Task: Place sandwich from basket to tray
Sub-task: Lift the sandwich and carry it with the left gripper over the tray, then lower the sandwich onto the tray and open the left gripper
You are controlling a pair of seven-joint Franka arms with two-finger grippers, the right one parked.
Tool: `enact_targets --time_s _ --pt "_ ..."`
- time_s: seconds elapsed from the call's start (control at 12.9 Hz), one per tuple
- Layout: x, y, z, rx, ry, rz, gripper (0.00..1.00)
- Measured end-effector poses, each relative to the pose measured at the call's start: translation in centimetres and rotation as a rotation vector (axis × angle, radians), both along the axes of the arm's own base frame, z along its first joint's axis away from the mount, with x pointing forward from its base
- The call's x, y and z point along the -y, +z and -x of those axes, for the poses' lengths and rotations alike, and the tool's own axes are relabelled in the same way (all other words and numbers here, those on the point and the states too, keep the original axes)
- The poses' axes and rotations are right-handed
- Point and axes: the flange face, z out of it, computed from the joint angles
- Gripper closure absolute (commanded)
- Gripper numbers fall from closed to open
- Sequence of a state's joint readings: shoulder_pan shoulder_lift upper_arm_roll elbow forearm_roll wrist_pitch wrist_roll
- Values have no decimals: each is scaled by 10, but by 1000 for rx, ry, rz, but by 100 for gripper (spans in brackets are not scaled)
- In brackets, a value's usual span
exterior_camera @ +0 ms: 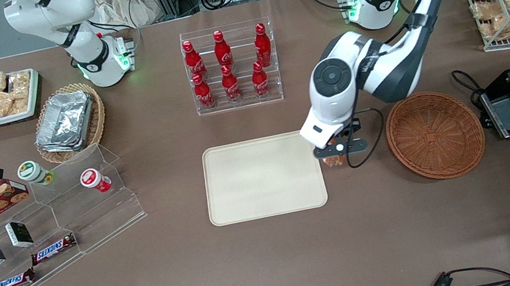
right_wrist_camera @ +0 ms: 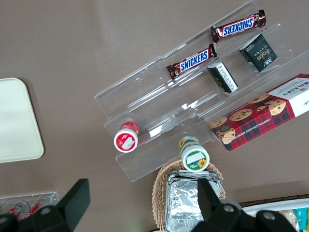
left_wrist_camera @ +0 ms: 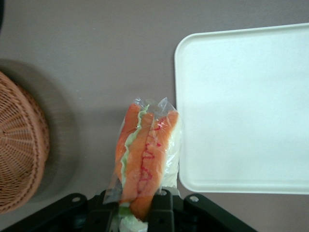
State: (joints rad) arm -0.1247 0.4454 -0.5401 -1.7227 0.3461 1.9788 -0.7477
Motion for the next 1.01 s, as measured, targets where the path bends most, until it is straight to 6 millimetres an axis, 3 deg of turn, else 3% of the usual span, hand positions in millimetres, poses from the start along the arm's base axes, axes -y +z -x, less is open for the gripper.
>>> enact_targets --time_s 0.31,0.78,1.01 --pt "36 -30 -4 -12 10 -4 78" --pt "67 -62 2 -8 24 -23 78" --pt "73 -73 4 -20 27 -25 78"
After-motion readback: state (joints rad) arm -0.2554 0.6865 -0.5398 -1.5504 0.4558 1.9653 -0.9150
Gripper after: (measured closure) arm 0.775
